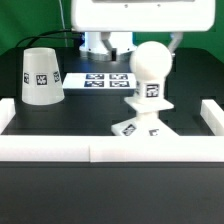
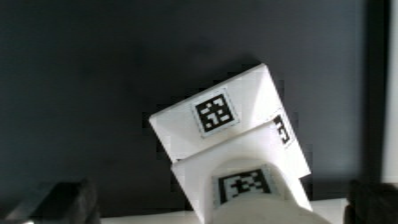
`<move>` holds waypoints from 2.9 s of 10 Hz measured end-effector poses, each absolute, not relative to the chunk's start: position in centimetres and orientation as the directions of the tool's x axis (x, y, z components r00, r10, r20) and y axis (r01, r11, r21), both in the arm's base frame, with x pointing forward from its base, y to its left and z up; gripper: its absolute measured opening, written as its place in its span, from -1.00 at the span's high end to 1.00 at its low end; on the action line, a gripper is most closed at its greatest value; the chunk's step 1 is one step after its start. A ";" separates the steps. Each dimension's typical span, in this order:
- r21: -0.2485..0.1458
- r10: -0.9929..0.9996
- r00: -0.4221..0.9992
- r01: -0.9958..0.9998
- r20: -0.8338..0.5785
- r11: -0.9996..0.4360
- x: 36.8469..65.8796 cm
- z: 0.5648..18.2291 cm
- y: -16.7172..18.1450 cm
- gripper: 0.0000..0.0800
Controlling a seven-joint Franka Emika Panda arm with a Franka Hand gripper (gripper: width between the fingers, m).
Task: Assemble lamp
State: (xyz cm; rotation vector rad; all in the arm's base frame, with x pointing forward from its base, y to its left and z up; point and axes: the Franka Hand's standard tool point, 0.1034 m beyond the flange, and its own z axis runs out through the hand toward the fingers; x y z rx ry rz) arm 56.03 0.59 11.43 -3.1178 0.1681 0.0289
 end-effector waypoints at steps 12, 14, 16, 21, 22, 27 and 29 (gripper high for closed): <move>-0.002 -0.029 0.999 -0.029 -0.030 -1.000 53.1 10.7 -4.5 -0.75; -0.002 -0.028 0.999 -0.028 -0.031 -1.000 53.1 10.6 -4.5 -0.75; -0.002 -0.028 0.999 -0.028 -0.032 -1.000 53.1 10.6 -4.5 -0.75; -0.005 -0.011 0.998 -0.012 -0.057 -1.000 50.3 10.4 -5.7 -0.75; -0.005 -0.011 0.998 -0.011 -0.057 -1.000 50.3 10.4 -5.7 -0.75; -0.011 -0.022 0.997 -0.023 -0.075 -1.000 46.7 10.0 -5.8 -0.75; -0.012 -0.029 0.996 -0.030 -0.079 -0.999 44.2 10.0 -6.9 -0.75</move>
Offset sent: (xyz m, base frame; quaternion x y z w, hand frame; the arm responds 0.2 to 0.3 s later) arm -0.0100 -0.0100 0.0000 0.0000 0.0000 0.0000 1.0000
